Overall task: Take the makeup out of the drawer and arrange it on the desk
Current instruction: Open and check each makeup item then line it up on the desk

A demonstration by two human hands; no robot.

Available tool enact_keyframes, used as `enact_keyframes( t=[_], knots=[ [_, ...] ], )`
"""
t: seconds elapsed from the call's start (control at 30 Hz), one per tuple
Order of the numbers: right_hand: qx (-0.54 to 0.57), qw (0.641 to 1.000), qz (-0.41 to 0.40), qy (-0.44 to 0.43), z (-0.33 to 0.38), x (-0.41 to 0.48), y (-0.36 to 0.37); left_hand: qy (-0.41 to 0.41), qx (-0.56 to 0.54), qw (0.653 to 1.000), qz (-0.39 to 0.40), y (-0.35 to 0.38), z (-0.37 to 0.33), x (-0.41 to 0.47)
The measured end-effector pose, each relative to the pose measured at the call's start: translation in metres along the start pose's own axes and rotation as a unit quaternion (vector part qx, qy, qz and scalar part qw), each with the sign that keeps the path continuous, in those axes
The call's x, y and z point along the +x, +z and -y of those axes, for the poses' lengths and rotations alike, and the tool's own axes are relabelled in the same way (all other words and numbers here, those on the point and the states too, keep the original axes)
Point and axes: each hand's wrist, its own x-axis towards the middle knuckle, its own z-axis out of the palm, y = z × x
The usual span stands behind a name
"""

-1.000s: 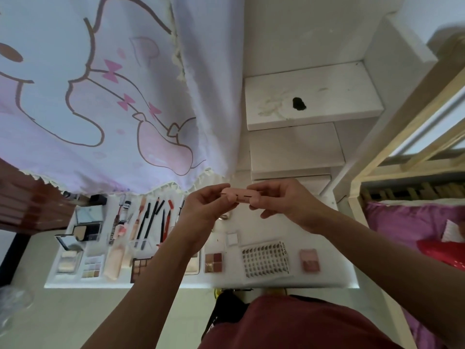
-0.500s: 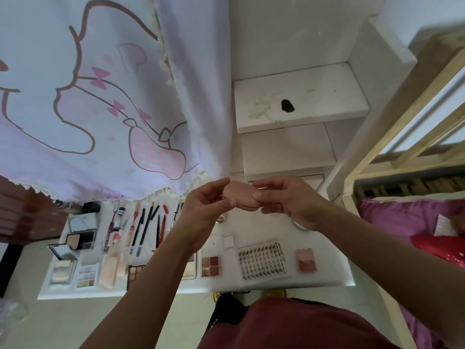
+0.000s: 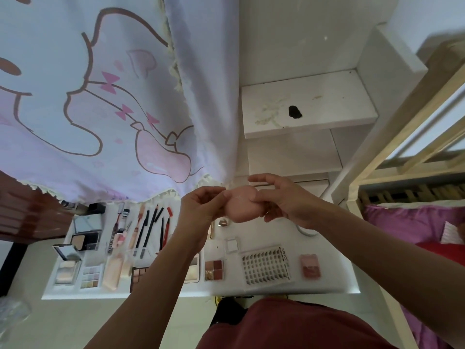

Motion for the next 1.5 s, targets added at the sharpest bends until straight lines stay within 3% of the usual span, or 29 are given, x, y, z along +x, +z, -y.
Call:
enact_keyframes(
  t=[0.13,0.33,0.47,0.6,0.7,0.87,1.03,1.27,1.5],
  knots=[
    [0.006,1.0,-0.007,0.004,-0.005,0.0,0.003,-0.029,0.001,0.999,0.027,-0.002,0.001,-0.002],
    [-0.011,0.999,-0.002,0.032,-0.003,0.001,0.003,-0.004,0.025,1.0,-0.006,-0.009,0.005,0.0],
    [0.073,0.994,0.031,0.074,-0.002,0.002,0.007,0.011,0.018,1.0,-0.011,-0.007,0.007,-0.001],
    [0.208,0.97,0.034,0.122,-0.002,0.001,0.005,0.028,0.046,0.995,0.082,-0.01,0.007,-0.002],
    [0.245,0.959,0.035,0.139,-0.001,0.001,0.004,0.027,0.058,0.993,0.095,-0.008,0.005,-0.003],
    [0.177,0.977,0.058,0.107,0.0,0.0,0.002,0.019,0.042,0.996,0.073,-0.006,0.004,0.0],
    [0.069,0.995,0.068,0.019,0.001,-0.003,-0.001,-0.025,-0.074,0.994,0.08,-0.003,0.002,0.003],
    [-0.037,0.996,0.029,-0.069,0.0,-0.008,-0.003,-0.025,-0.072,0.994,0.085,0.0,0.001,-0.001],
    [-0.047,0.995,0.028,-0.079,-0.001,-0.011,-0.004,-0.004,-0.032,0.998,0.051,-0.002,0.007,-0.002]
  ],
)
